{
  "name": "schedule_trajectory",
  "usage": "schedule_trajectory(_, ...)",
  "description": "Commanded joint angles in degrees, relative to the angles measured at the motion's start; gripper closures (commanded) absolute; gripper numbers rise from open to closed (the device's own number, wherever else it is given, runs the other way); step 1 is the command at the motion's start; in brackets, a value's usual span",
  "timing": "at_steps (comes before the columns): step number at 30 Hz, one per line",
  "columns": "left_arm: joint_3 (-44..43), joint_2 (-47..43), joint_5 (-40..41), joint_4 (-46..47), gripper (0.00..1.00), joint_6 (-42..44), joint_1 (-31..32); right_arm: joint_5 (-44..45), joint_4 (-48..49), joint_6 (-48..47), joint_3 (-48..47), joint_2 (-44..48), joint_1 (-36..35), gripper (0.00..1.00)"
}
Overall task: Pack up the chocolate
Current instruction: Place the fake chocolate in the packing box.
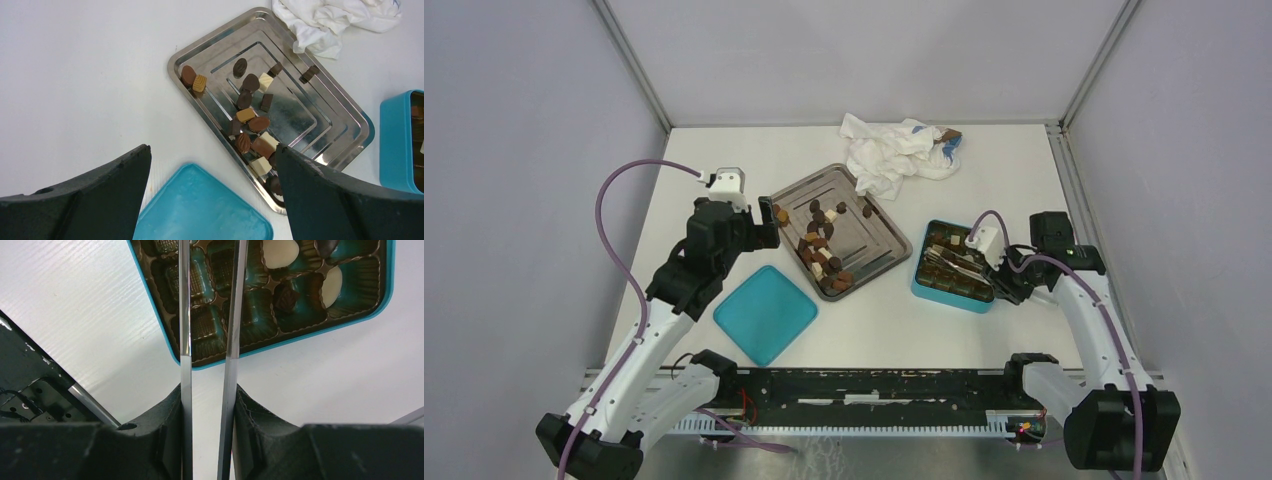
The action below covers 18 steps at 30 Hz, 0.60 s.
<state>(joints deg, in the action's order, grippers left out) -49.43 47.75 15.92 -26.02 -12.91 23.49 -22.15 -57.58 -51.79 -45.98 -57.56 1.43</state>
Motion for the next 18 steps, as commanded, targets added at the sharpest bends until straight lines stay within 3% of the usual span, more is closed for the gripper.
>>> schedule_trajectory(1,-0.1,-0.1,-0.9,2.5,0.02,3.3,-0.3,0.4,1.1,-0.7,0.3,1.6,0.6,0.87)
schedule_trajectory(18,-0.1,-0.1,-1.0,2.5,0.02,3.3,-0.3,-1.5,2.1,-0.4,0.4,-0.6,0.7,0.56)
